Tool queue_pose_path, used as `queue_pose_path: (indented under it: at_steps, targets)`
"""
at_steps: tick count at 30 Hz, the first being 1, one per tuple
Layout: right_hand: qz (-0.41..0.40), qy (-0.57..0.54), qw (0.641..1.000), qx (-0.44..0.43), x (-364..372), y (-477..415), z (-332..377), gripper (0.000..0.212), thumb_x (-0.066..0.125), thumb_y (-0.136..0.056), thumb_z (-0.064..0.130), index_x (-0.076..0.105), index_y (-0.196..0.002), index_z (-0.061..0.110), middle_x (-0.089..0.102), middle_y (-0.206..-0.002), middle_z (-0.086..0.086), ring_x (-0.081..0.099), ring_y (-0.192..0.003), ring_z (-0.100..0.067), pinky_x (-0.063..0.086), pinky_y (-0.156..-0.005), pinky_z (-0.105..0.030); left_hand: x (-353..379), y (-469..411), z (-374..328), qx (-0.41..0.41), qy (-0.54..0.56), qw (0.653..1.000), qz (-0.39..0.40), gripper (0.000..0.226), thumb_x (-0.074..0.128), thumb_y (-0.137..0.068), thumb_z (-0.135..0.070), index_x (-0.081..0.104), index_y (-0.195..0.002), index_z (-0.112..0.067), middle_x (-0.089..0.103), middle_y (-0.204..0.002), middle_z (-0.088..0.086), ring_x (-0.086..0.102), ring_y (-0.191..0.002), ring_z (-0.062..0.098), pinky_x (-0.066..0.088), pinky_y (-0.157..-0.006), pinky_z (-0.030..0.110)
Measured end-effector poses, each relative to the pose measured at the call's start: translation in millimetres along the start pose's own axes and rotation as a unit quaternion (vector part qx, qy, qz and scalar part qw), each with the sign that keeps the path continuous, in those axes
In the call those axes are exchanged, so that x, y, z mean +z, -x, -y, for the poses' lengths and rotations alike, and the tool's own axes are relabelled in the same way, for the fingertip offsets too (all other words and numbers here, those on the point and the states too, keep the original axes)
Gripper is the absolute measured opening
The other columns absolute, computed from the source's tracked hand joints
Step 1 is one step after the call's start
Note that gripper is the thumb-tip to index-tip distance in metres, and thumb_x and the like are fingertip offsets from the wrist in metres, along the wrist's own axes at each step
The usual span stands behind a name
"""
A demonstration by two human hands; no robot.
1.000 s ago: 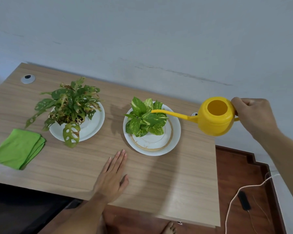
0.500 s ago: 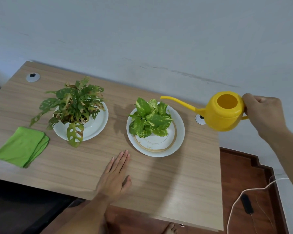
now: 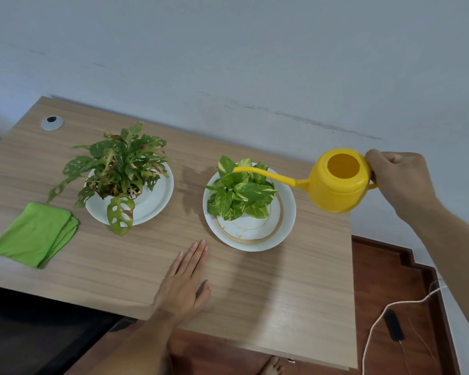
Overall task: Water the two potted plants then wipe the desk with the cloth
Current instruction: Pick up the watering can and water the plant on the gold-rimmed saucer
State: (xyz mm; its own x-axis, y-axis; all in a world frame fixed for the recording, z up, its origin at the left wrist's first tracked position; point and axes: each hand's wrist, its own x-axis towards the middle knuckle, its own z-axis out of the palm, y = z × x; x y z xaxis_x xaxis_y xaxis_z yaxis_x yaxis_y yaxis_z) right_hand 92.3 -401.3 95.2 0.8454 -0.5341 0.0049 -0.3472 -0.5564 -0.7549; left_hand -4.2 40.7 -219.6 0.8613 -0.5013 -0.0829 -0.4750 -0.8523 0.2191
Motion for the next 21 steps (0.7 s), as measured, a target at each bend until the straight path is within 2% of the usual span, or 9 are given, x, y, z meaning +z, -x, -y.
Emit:
queue_pose_path:
  at_steps: [4,7,12,15,17,19,21]
  targets:
    - [0.009,0.002,1.0,0.014,-9,4,-8,0.048,0.064,-0.085,0.041,0.037,-0.062,0.008,0.032,-0.053,0.003,0.026,-0.049,-0.013,0.024,-0.041,-0.022,1,0,1,0.0,-0.006,1.0,0.001,0.095,0.051,-0.106,-0.048,0.005,-0.183,-0.016,-0.003,-0.193,-0.001,0.002,-0.179,0.015,0.019,-0.142,0.048]
    - [0.008,0.0,1.0,0.029,-16,8,-12,0.047,0.063,-0.083,0.043,0.039,-0.057,0.013,0.032,-0.051,0.005,0.027,-0.046,-0.011,0.026,-0.039,-0.019,0,-1,1,0.001,-0.008,1.0,-0.004,0.096,0.053,-0.104,-0.047,0.009,-0.183,-0.014,0.0,-0.193,0.0,0.007,-0.179,0.017,0.021,-0.141,0.049]
    - [-0.007,-0.054,0.997,0.059,-16,15,-21,0.047,0.064,-0.091,0.03,0.038,-0.064,0.002,0.036,-0.051,0.003,0.036,-0.056,-0.02,0.032,-0.057,-0.03,0,-1,1,0.001,-0.003,1.0,0.003,0.096,0.053,-0.105,-0.048,0.007,-0.183,-0.015,-0.002,-0.193,-0.001,0.005,-0.179,0.016,0.02,-0.141,0.049]
    - [-0.022,-0.078,0.994,0.078,-9,23,-24,0.047,0.063,-0.095,0.026,0.035,-0.065,0.002,0.037,-0.047,0.006,0.035,-0.044,-0.01,0.035,-0.044,-0.02,-1,-1,1,0.002,0.0,1.0,0.004,0.096,0.053,-0.105,-0.047,0.007,-0.183,-0.015,-0.001,-0.193,-0.001,0.005,-0.179,0.016,0.019,-0.141,0.049]
    - [-0.027,-0.088,0.992,0.088,-4,29,-26,0.046,0.06,-0.102,0.019,0.036,-0.068,-0.001,0.039,-0.047,0.006,0.037,-0.041,-0.006,0.035,-0.042,-0.014,-1,0,1,0.001,0.002,1.0,0.003,0.096,0.054,-0.105,-0.047,0.007,-0.183,-0.015,-0.001,-0.193,-0.001,0.006,-0.179,0.016,0.018,-0.141,0.048]
    - [-0.028,-0.104,0.989,0.104,2,34,-29,0.039,0.06,-0.105,0.016,0.049,-0.068,0.007,0.05,-0.055,0.004,0.046,-0.049,-0.008,0.043,-0.049,-0.017,-1,0,1,0.002,0.001,1.0,0.003,0.096,0.054,-0.105,-0.047,0.008,-0.183,-0.015,-0.001,-0.193,-0.001,0.006,-0.179,0.016,0.02,-0.141,0.049]
    - [-0.03,-0.123,0.984,0.126,7,41,-31,0.024,0.062,-0.106,0.021,0.067,-0.085,0.011,0.065,-0.078,-0.008,0.059,-0.068,-0.021,0.053,-0.066,-0.029,-1,-1,1,0.001,0.0,1.0,0.009,0.095,0.052,-0.106,-0.047,0.007,-0.183,-0.015,-0.002,-0.193,-0.001,0.004,-0.179,0.016,0.023,-0.142,0.049]
